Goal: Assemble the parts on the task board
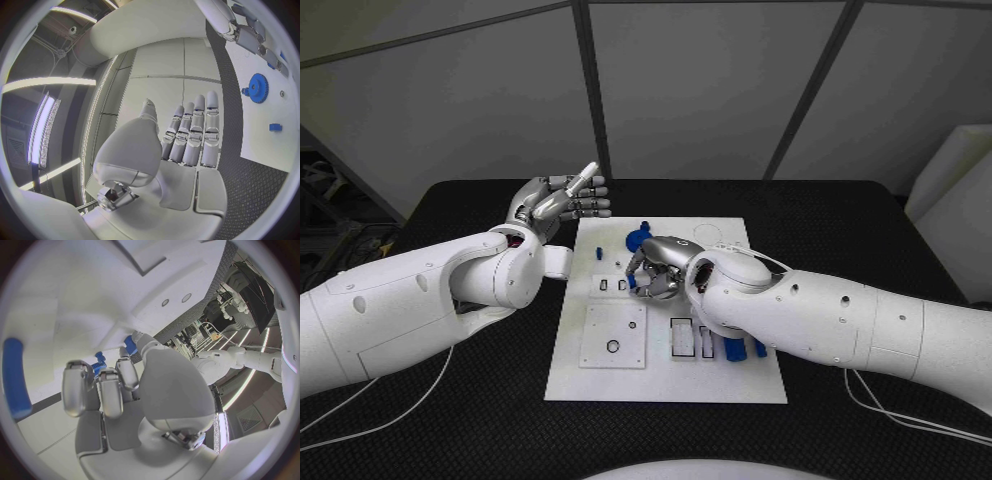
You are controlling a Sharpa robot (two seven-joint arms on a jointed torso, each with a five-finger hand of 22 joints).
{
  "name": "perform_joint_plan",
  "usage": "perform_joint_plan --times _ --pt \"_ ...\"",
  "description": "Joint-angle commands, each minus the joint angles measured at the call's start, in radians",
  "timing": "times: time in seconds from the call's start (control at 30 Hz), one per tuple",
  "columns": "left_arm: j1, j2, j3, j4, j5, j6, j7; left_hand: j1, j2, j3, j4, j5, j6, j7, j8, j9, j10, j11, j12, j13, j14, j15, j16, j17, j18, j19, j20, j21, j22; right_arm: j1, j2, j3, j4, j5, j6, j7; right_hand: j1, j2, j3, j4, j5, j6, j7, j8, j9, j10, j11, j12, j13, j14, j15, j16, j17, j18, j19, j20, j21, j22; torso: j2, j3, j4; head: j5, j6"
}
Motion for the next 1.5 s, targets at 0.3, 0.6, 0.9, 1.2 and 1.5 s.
perform_joint_plan --times 0.3,0.6,0.9,1.2,1.5 --pt "0.002 0.001 0.001 -0.007 -0.023 0.023 -0.015 0.005 -0.001 -0.003 -0.006 0.001 0.001 0.007 -0.007 0.000 0.003 0.007 -0.004 0.000 0.006 0.003 -0.004 0.004 -0.011 0.000 0.007 -0.006 -0.001 -0.003 -0.022 -0.001 0.025 0.029 -0.097 0.083 -0.011 -0.040 -0.086 0.062 -0.029 -0.106 0.022 0.000 -0.008 -0.022 0.021 -0.010 -0.015 0.104 0.026 0.005 0.263 -0.005 -0.005 0.022 -0.010 0.046 -0.001 0.0017 0.0000 0.001 -0.001" --pt "0.002 -0.002 0.001 -0.032 -0.164 0.060 -0.092 0.026 -0.001 -0.010 -0.042 0.002 0.036 -0.022 0.002 0.003 0.099 -0.033 0.031 0.028 0.186 -0.049 0.086 0.090 -0.009 0.107 -0.039 0.082 0.045 0.003 -0.127 0.001 0.127 0.127 -0.135 0.248 0.055 -0.038 -0.157 0.135 -0.011 -0.125 0.023 0.017 -0.005 -0.032 0.024 -0.008 -0.023 0.100 0.028 -0.002 0.247 0.004 -0.035 0.028 -0.035 0.005 -0.008 0.0025 -0.0032 0.009 0.004" --pt "0.007 -0.019 0.002 -0.045 -0.445 0.100 -0.366 0.014 -0.009 0.010 -0.048 0.006 0.151 -0.106 0.083 0.045 0.304 -0.127 0.238 0.187 0.383 -0.142 0.793 0.698 -0.067 0.340 -0.129 0.595 0.575 0.039 -0.276 0.048 0.234 0.291 -0.125 0.303 0.117 -0.011 -0.164 0.143 0.008 -0.084 0.010 0.055 0.002 -0.145 0.011 -0.151 -0.165 0.057 0.014 -0.080 0.101 0.039 -0.147 0.018 -0.147 -0.163 -0.023 0.0095 -0.0092 0.023 0.005" --pt "0.058 -0.004 0.003 -0.048 -0.730 0.323 -0.727 -0.126 0.007 -0.048 0.076 0.006 0.125 -0.144 0.231 0.191 0.227 -0.153 0.772 0.706 0.350 -0.161 1.063 0.952 -0.116 0.406 -0.158 0.924 0.998 0.089 -0.358 0.068 0.224 0.482 -0.141 0.319 0.127 -0.001 -0.156 0.139 0.044 -0.022 -0.015 0.086 -0.003 -0.314 -0.013 -0.530 -0.526 -0.082 -0.009 -0.462 -0.350 0.128 -0.427 -0.010 -0.543 -0.660 -0.038 0.0167 -0.0114 0.032 0.001" --pt "0.132 0.091 -0.023 -0.110 -0.953 0.512 -0.901 -0.124 0.025 -0.072 0.081 -0.002 0.079 -0.143 0.305 0.289 0.252 -0.160 0.985 0.934 0.346 -0.170 1.063 0.958 -0.128 0.420 -0.156 0.968 1.070 0.114 -0.370 0.071 0.146 0.690 -0.163 0.369 0.138 0.003 -0.068 0.148 0.078 0.055 -0.008 0.083 -0.005 -0.248 0.007 -0.967 -0.917 -0.211 0.015 -1.086 -0.793 0.130 -0.483 0.018 -0.835 -0.862 -0.049 0.0226 -0.0130 0.043 -0.005"
